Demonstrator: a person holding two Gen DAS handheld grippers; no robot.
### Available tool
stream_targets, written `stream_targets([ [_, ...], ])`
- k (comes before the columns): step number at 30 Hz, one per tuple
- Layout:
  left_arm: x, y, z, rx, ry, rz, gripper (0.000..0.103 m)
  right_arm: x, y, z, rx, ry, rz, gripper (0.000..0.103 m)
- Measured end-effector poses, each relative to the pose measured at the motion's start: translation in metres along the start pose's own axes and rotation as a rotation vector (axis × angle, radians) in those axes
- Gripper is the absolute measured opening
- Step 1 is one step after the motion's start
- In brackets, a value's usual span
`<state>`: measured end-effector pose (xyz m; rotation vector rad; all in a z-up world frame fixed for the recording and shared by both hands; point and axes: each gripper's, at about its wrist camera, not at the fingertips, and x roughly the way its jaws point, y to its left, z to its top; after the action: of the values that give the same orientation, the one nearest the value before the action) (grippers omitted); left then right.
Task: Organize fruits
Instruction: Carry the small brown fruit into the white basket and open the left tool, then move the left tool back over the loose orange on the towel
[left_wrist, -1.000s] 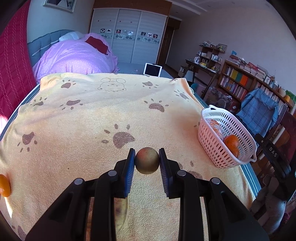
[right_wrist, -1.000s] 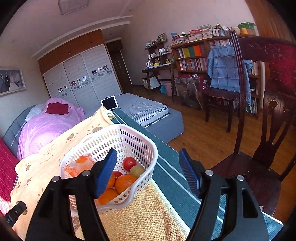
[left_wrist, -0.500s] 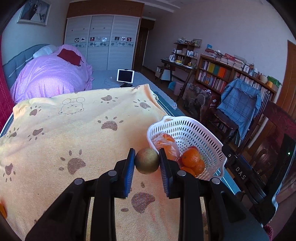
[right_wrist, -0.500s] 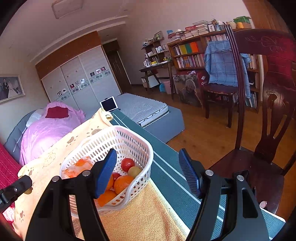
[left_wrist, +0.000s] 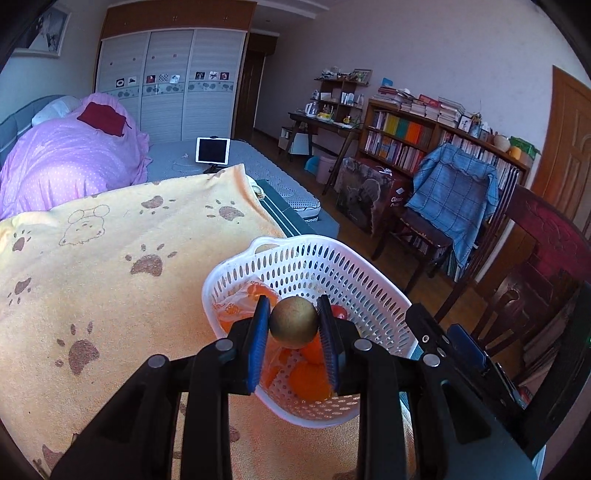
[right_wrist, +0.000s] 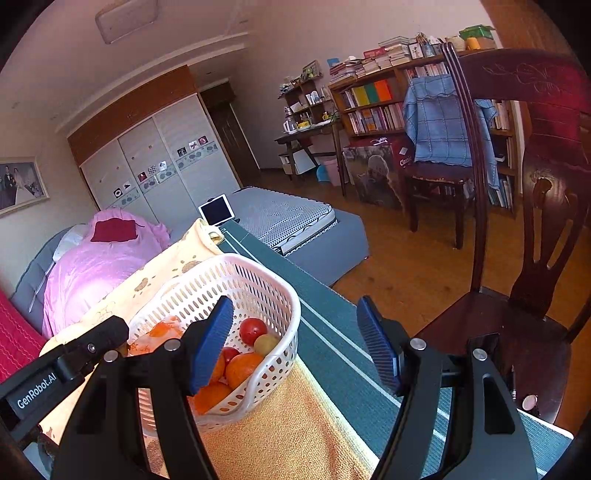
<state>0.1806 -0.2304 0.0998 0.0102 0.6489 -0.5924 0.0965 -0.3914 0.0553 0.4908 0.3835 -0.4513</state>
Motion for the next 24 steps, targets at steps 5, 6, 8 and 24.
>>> stream_targets([
  [5, -0.002, 0.014, -0.003, -0.061, -0.024, -0.004, 0.065, 0.000, 0.001, 0.000, -0.002, -0.001, 0.000, 0.071],
  [6, -0.004, 0.017, -0.003, -0.070, -0.027, -0.007, 0.065, 0.000, 0.001, 0.000, -0.004, -0.002, 0.000, 0.071],
  [8, -0.006, 0.024, -0.004, -0.094, -0.029, -0.010, 0.065, -0.001, 0.002, 0.001, -0.009, -0.005, -0.001, 0.071],
  [24, -0.030, 0.060, -0.018, -0.204, -0.054, 0.089, 0.075, -0.005, 0.009, -0.003, -0.037, -0.030, 0.005, 0.074],
])
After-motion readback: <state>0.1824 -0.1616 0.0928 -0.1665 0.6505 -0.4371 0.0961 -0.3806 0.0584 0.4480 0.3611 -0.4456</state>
